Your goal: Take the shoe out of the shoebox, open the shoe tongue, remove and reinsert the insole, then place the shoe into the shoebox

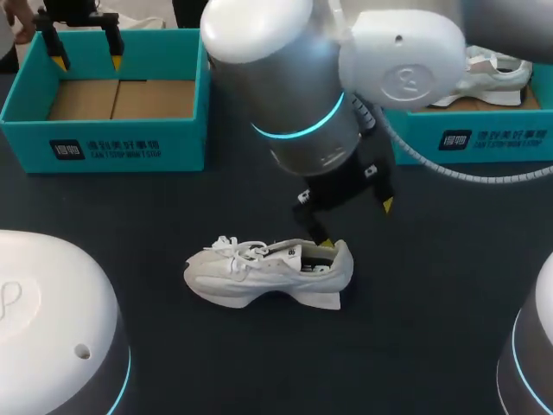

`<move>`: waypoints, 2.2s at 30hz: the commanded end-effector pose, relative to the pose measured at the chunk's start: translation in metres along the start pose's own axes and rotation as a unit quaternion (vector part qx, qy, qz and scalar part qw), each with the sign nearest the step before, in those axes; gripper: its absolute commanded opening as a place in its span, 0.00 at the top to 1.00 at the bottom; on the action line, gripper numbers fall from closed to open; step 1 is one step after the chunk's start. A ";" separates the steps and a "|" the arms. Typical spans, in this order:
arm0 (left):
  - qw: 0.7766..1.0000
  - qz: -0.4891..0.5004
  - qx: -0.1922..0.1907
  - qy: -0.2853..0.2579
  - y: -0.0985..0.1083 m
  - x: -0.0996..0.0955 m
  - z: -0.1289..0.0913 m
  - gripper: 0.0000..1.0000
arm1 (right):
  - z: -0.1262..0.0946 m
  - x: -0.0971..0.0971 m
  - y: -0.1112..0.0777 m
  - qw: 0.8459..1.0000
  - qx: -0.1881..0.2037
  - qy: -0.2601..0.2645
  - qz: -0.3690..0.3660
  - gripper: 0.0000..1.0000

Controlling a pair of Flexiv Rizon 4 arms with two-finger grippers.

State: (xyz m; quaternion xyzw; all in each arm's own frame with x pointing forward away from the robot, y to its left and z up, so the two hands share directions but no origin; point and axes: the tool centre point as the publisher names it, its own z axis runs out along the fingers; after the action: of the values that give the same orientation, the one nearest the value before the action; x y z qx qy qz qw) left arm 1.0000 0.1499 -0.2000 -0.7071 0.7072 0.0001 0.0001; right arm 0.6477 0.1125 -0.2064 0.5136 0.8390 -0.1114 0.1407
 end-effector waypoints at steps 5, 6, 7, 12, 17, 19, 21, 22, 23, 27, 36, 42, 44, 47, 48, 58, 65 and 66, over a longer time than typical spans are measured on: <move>1.000 0.000 0.000 0.000 0.000 0.000 0.000 0.00 | 0.000 -0.002 -0.001 0.996 -0.009 -0.001 -0.093 0.00; 1.000 0.000 0.000 0.000 0.000 0.000 0.000 0.00 | 0.000 -0.002 -0.001 0.996 -0.009 -0.001 -0.093 0.00; 1.000 0.000 0.000 0.000 0.000 0.000 0.000 0.00 | 0.000 -0.002 -0.001 0.996 -0.009 -0.001 -0.093 0.00; 1.000 0.000 0.000 0.000 0.000 0.000 0.000 0.00 | 0.002 -0.002 -0.005 0.994 -0.010 0.004 -0.111 0.00; 1.000 0.000 0.000 0.000 0.000 0.000 0.000 0.00 | 0.006 -0.005 -0.011 0.975 -0.059 0.005 -0.215 0.00; 1.000 0.000 0.000 0.000 0.000 0.000 0.000 0.00 | 0.006 -0.003 -0.011 0.958 -0.095 0.027 -0.268 0.00; 1.000 0.000 0.000 0.000 0.000 0.000 0.000 0.00 | 0.005 -0.003 -0.010 0.940 -0.122 0.024 -0.318 0.00; 1.000 0.000 0.000 0.000 0.000 0.000 0.000 0.00 | 0.003 -0.001 -0.009 0.928 -0.142 0.041 -0.342 0.00; 1.000 0.000 0.000 0.000 0.000 0.000 0.000 0.00 | 0.002 -0.001 -0.008 0.918 -0.152 0.049 -0.363 0.00; 1.000 0.000 0.000 0.000 0.000 0.000 0.000 0.00 | 0.002 -0.002 -0.006 0.901 -0.152 0.050 -0.404 0.00; 1.000 0.000 0.000 0.000 0.000 0.000 0.000 0.00 | 0.002 -0.002 -0.006 0.901 -0.152 0.050 -0.404 0.00; 1.000 0.000 0.000 0.000 0.000 0.000 0.000 0.00 | 0.006 -0.006 -0.007 0.900 -0.146 0.054 -0.407 0.00; 1.000 0.000 0.000 0.000 0.000 0.000 0.000 0.00 | 0.009 -0.014 -0.009 0.902 -0.166 0.088 -0.388 0.00; 1.000 0.000 0.000 0.000 0.000 0.000 0.000 0.00 | 0.013 -0.029 -0.012 0.906 -0.166 0.094 -0.379 0.00; 1.000 0.000 0.000 0.000 0.000 0.000 0.000 0.00 | 0.015 -0.033 -0.012 0.906 -0.165 0.092 -0.379 0.00; 1.000 0.000 0.000 0.000 0.000 0.000 0.000 0.00 | 0.024 -0.059 -0.010 0.873 -0.298 0.204 -0.327 0.00; 1.000 0.000 0.000 0.000 0.000 0.000 0.000 0.00 | 0.043 -0.062 -0.024 0.824 -0.365 0.283 -0.328 0.00; 1.000 0.000 0.000 0.000 0.000 0.000 0.000 0.00 | 0.045 -0.062 -0.025 0.813 -0.383 0.289 -0.330 0.00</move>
State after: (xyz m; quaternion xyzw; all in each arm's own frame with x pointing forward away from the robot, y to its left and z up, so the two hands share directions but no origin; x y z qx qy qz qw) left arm 1.0000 0.1499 -0.2000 -0.7071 0.7071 0.0001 0.0001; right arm 0.6567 0.0449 -0.2150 0.1464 0.9888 0.0273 0.0063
